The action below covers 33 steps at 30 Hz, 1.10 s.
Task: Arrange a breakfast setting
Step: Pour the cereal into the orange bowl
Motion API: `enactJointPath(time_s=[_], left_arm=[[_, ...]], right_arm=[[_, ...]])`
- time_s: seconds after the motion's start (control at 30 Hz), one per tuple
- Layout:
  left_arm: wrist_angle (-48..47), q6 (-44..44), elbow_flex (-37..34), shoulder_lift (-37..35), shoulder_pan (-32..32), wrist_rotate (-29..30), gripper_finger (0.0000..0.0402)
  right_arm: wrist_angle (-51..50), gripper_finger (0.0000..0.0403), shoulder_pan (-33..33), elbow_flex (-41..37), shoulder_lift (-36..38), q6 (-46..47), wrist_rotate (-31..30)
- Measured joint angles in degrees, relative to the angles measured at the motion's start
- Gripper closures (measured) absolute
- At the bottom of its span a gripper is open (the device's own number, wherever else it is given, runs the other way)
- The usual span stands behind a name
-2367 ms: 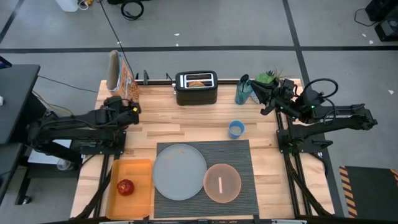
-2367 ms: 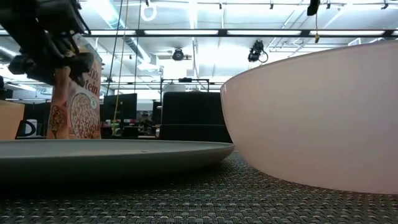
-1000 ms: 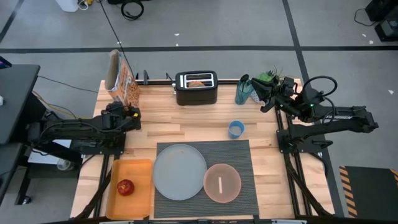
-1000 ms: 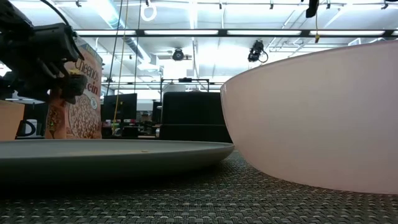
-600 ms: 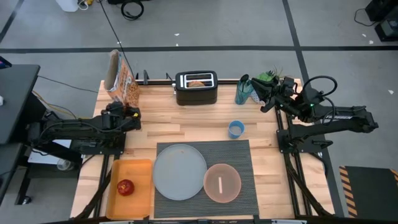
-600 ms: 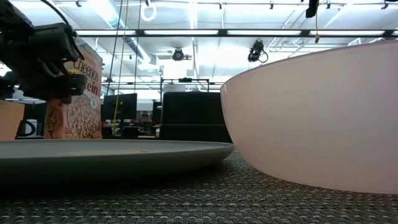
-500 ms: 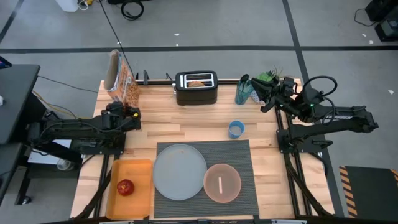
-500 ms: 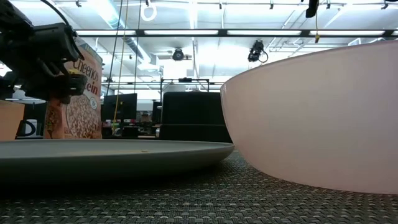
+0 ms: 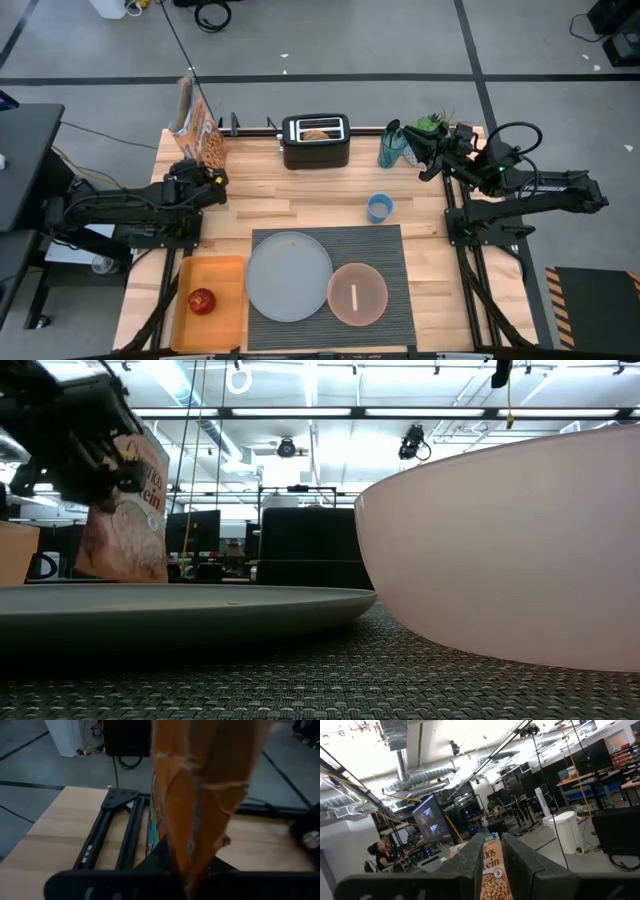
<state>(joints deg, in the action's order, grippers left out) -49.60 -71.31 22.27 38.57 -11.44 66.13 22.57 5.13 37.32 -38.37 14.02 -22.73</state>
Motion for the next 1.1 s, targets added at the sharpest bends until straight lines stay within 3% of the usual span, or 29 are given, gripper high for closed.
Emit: enactJointPath(time_s=[0.23,0.57,0.67,0.8,0.93,1.1], left_arm=[[-1.27,9.67,7.52,-0.22,0.00,-1.75,0.0391],[2.80,36.61,24.30,-2.30,0.02,-9.28,0.0391],[9.34,48.17,28.03,-3.01,0.00,-17.46,0.0391],[16.79,57.93,31.37,-3.02,0.04,-35.29,0.0391],[18.07,59.41,34.24,-1.73,0.07,-47.72,0.0391],[17.58,54.32,37.97,2.32,0.04,-56.83,0.0391]], right_arm=[[-0.02,0.0325,0.00,0.00,0.00,-0.01,0.14],[-3.71,0.0325,0.00,0.00,0.02,0.97,0.34],[-5.09,0.0325,0.00,0.00,-0.08,1.04,0.32],[-5.45,0.0325,0.63,0.00,-0.35,1.28,0.72],[-5.46,0.0325,1.59,0.00,-0.31,2.78,1.84],[-11.68,0.0325,2.72,3.68,-0.64,2.97,1.89]])
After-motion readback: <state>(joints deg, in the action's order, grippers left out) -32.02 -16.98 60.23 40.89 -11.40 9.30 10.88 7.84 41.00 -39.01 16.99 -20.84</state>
